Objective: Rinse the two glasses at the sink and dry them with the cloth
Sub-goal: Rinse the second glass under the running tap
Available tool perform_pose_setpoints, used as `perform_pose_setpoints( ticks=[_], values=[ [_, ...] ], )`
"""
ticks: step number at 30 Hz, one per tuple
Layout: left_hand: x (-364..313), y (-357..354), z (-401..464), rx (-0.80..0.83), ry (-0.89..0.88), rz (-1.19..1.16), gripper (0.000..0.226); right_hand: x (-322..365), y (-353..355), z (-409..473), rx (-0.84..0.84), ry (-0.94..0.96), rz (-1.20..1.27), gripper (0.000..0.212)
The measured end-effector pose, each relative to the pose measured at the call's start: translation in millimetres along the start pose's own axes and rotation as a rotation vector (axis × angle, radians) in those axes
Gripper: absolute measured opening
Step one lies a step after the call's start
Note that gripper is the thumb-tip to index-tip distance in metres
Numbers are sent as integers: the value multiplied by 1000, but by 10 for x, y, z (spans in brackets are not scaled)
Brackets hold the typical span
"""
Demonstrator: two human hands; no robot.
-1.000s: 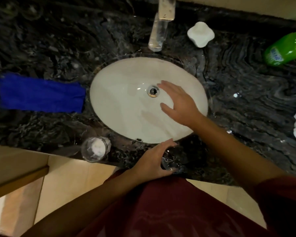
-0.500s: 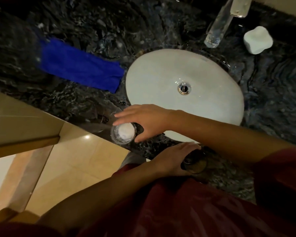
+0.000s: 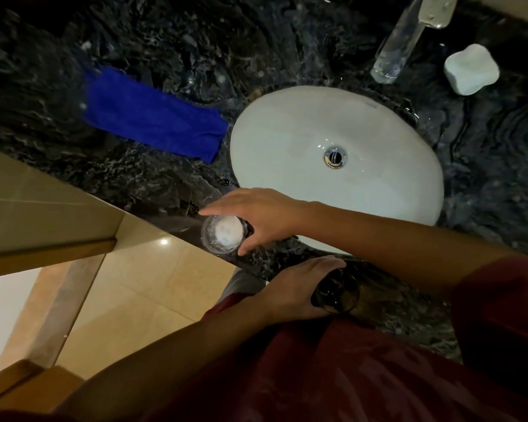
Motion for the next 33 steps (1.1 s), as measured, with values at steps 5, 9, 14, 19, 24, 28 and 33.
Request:
perform_pose_setpoints(
  ticks=[5,9,14,19,24,28,33],
  values=[
    [4,0,11,21,0,19,84,-11,3,-1,-51,-14,27,93],
    [-4,-6,3,30,0,13,84,-66,242,-136,-236,-84,148,91],
    [-47,138,-29,1,-12,-11,95,-137,687,-565,-473,-177,293,92],
    [-58,600,-201,-127,-109,56,80,-214,1077,-1235,-732,-281,392,90],
    [93,1193,-97,-391,-33,61,43,-255,1303,-1831,-979,-357,416,87],
    [219,1581,210,-519,103,98,77,-274,1314,-2055,-1084,-402,407,87],
    [-53,1723,730,-387,71,-70,107,-304,1229,-2070,-1154,-416,464,85]
  ],
)
Point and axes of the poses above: each hand's wrist, its own z-axis towards the middle knuckle, its own y-axis out of the back of the hand, x = y × z, the point moved 9 cm from there along z, towards the middle knuckle, and after that the axes turned 9 degrees about z, right-handed, at the moved point
